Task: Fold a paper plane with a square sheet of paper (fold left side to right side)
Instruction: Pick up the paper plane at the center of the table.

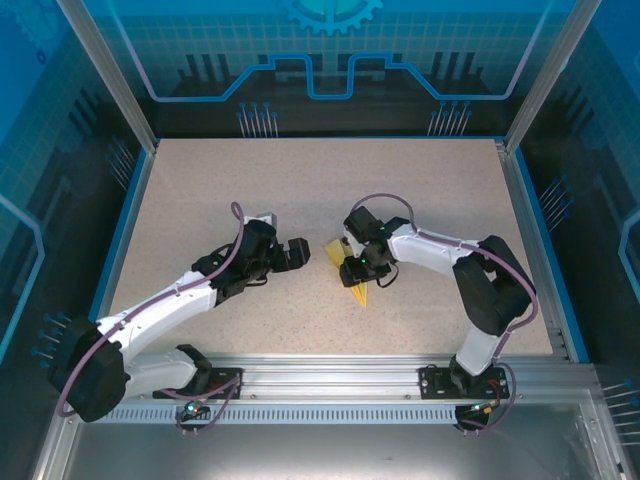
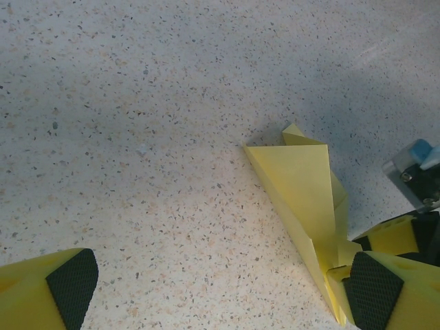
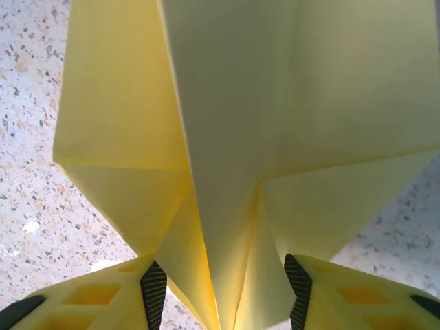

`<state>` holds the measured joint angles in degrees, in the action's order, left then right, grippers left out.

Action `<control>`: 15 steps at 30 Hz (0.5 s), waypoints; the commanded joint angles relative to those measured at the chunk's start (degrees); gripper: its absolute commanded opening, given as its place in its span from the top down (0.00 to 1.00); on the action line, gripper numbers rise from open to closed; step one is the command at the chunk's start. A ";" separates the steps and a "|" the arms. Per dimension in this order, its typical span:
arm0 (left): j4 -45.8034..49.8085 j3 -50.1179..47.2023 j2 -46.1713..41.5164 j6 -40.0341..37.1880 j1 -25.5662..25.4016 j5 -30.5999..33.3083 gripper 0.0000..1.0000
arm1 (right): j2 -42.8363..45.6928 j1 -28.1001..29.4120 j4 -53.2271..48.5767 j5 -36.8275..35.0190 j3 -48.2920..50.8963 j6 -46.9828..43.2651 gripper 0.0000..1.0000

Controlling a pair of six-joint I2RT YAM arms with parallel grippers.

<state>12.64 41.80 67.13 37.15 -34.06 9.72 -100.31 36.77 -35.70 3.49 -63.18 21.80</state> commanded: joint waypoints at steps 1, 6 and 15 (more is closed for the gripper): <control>0.13 0.00 0.32 -0.49 -0.13 1.37 0.01 | -1.77 1.00 0.28 0.77 -2.04 0.04 0.55; 0.34 0.00 0.23 -0.58 -0.13 1.44 0.02 | -3.26 1.02 0.19 0.10 -2.99 0.08 0.70; 0.63 -0.24 -1.15 -1.46 -0.14 1.19 0.02 | -3.85 -2.94 -2.59 -0.55 -8.97 6.20 0.97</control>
<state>12.69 41.78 67.11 37.08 -34.06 9.76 -103.11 36.21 -36.12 3.44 -67.81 24.38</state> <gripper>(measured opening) 0.985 0.047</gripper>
